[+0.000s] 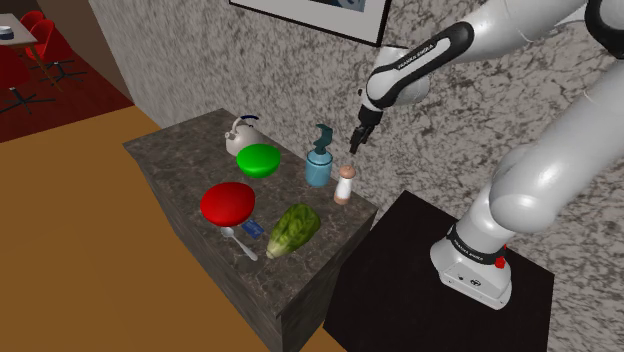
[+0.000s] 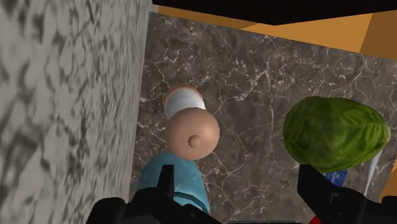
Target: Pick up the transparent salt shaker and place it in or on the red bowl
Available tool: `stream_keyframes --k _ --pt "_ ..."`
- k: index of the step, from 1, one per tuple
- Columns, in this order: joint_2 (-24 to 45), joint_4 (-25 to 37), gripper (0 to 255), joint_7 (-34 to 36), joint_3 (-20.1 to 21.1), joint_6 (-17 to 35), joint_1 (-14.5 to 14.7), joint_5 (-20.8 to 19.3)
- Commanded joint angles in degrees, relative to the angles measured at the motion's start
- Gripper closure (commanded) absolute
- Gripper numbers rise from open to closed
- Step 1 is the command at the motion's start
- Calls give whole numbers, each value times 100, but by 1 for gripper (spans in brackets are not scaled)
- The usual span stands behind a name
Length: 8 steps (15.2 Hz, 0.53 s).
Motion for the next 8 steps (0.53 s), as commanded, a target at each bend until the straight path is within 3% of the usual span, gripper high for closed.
stream_keyframes --k 1,7,8 --pt "524 118 0 -378 -89 344 80 383" --pt "2085 745 0 -1667 113 987 -30 1831" --pt "2122 764 0 -1692 146 1000 -61 1857"
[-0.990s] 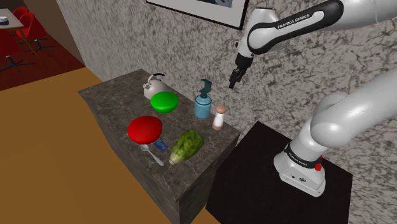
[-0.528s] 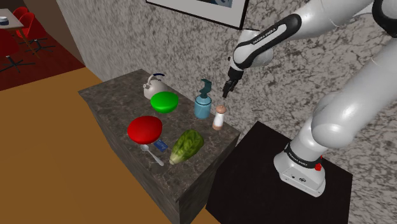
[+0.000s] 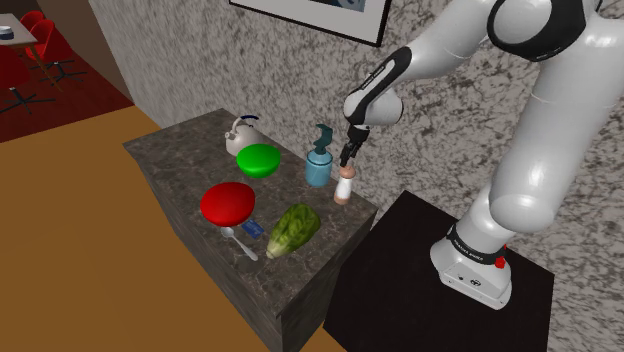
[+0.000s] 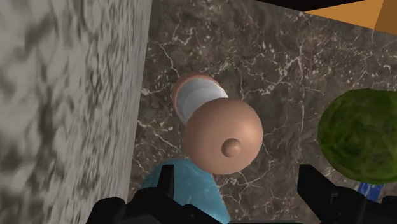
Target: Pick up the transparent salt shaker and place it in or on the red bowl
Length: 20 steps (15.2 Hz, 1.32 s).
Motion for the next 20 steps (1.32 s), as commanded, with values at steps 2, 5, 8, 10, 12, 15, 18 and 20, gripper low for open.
stream_keyframes --k 2,5,8,10,12,15,18,20 --pt "337 109 0 -266 132 182 -83 328" --pt "587 166 0 -445 269 356 -146 575" --pt "804 227 0 -597 398 501 -212 779" --pt "804 226 0 -597 399 501 -212 779" --pt "804 226 0 -596 399 501 -212 779" --pt "803 226 0 -596 398 501 -212 778" --pt "801 225 255 -595 398 500 -211 777" --pt "800 224 255 -595 397 500 -211 776"
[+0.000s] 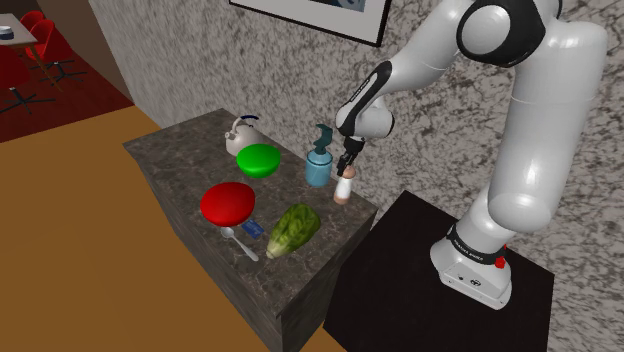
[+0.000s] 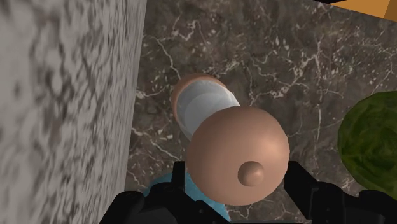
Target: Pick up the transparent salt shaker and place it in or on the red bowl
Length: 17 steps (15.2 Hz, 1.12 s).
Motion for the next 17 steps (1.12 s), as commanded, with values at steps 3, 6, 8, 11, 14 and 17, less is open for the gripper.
stream_keyframes --k 3,6,8,11,14,17 --pt "1 -1 255 2 -1 -2 1 -2" --pt "-78 -23 255 68 -48 -54 33 -78" --pt "-244 -62 255 208 -144 -168 99 -241" --pt "-491 -110 255 419 -275 -341 185 -490" --pt "-733 -144 255 629 -387 -521 252 -742" --pt "-971 -163 255 834 -479 -708 302 -988"
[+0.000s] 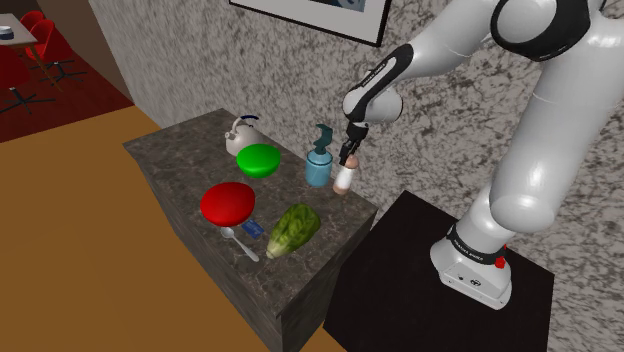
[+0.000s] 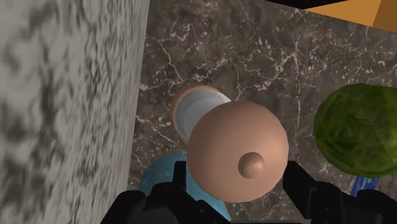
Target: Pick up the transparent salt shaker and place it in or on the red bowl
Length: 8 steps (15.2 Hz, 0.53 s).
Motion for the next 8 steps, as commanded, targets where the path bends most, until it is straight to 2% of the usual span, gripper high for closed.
stream_keyframes --k 1,8 --pt "-168 -5 255 161 -58 -139 40 -180" --pt "-688 18 255 589 -180 -609 83 -693"
